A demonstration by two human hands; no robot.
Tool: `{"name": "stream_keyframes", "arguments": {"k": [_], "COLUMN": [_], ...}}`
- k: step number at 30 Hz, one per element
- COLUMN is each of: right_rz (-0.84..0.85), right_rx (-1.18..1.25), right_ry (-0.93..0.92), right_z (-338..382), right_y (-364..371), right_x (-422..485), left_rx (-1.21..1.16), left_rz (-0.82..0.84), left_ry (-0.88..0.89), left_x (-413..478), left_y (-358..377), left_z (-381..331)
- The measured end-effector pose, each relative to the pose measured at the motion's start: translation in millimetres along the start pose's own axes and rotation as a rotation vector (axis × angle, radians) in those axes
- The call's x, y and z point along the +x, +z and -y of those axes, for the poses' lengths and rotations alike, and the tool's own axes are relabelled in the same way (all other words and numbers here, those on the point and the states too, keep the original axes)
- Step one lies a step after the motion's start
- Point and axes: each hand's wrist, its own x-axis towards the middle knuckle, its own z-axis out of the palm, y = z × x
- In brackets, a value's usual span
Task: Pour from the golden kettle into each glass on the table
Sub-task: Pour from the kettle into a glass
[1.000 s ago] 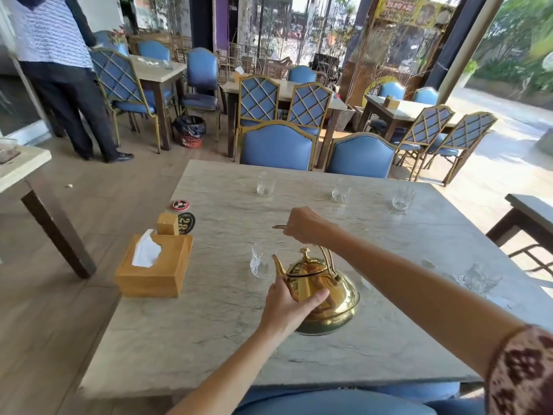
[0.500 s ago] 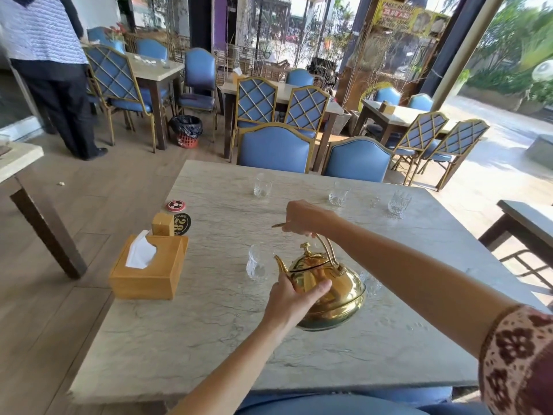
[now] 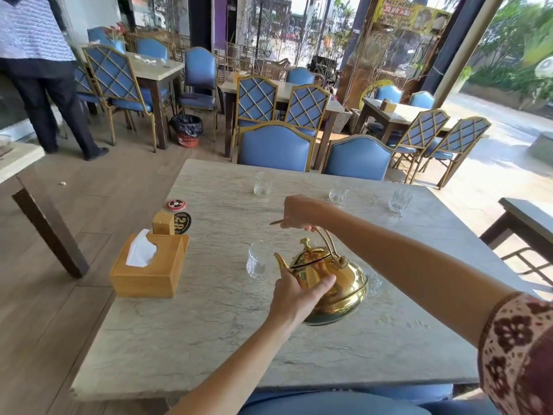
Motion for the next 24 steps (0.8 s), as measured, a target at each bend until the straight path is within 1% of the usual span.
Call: {"name": "stream_keyframes", "arguments": {"k": [7, 13, 16, 24], "right_rz": [-0.006, -0.004, 0.003, 0.011], "right_rx": [-0.037, -0.058, -0.056, -0.054], "right_ry": [-0.007, -0.007, -0.009, -0.008], "right_z": [1.5, 1.1, 1.7, 3.9], "right_y": [-1.9, -1.6, -1.8, -3.6], "right_x": [-2.1, -2.9, -3.6, -6.2], "left_rx": [0.114, 0.186, 0.200, 0.190], "left_rz": [-0.060, -0.050, -0.055, -0.090], "left_ry": [-0.021, -0.017, 0.013, 0.022], "left_x": [3.4, 6.1, 7.1, 8.6], "left_y": [8.6, 14.7, 17.1, 18.8], "left_z": [-4.0, -2.7, -0.7, 0.9]}}
